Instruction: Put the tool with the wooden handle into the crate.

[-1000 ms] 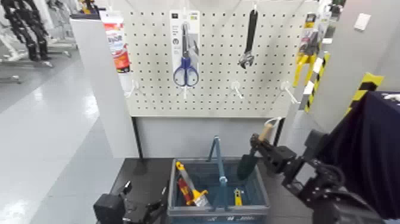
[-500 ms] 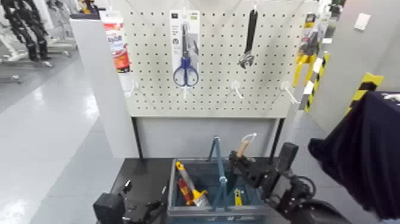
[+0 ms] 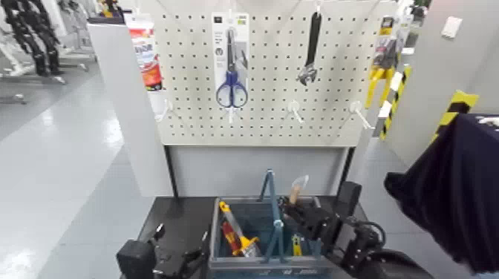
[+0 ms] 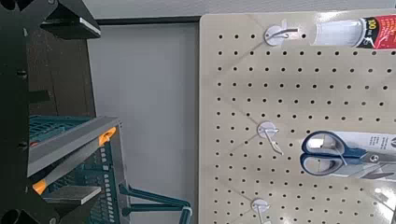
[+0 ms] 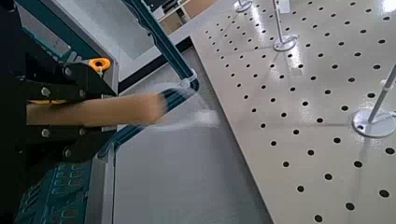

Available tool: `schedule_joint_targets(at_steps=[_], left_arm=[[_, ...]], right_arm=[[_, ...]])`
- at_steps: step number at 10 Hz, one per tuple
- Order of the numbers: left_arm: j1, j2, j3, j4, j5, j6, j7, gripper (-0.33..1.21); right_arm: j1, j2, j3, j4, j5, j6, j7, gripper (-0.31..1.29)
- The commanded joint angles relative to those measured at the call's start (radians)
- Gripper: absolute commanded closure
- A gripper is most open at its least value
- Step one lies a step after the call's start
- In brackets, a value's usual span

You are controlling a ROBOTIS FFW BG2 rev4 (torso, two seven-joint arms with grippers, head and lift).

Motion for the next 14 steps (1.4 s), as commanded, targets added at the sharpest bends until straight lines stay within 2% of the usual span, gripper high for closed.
schedule_joint_targets(at_steps=[1, 2, 5, 8, 11, 14], left_arm=[[0.002, -0.002, 0.002, -0.001, 0.000, 0.000, 0.000, 0.13], [0.002, -0.003, 0.003, -0.001, 0.000, 0.000, 0.000, 0.13], [0.007, -0.005, 0.005, -0.001, 0.000, 0.002, 0.001, 0.13], [0.010, -0.008, 0.008, -0.002, 0.000, 0.003, 0.000, 0.13], [0.012, -0.008, 0.008, -0.005, -0.002, 0.008, 0.000, 0.13], [0.013, -0.009, 0.010, -0.010, -0.002, 0.012, 0.000, 0.13]], right_arm=[[0.001, 0.000, -0.009, -0.021, 0.024, 0.019, 0.007, 0.21], [0.004, 0.000, -0.021, -0.038, 0.053, 0.019, 0.006, -0.04], [0.045, -0.003, -0.085, -0.170, 0.173, 0.034, -0.045, -0.02], [0.101, -0.007, -0.141, -0.311, 0.267, 0.053, -0.102, -0.02], [0.237, -0.002, -0.185, -0.523, 0.357, 0.042, -0.251, 0.01], [0.375, 0.010, -0.227, -0.693, 0.417, 0.040, -0.350, 0.01]])
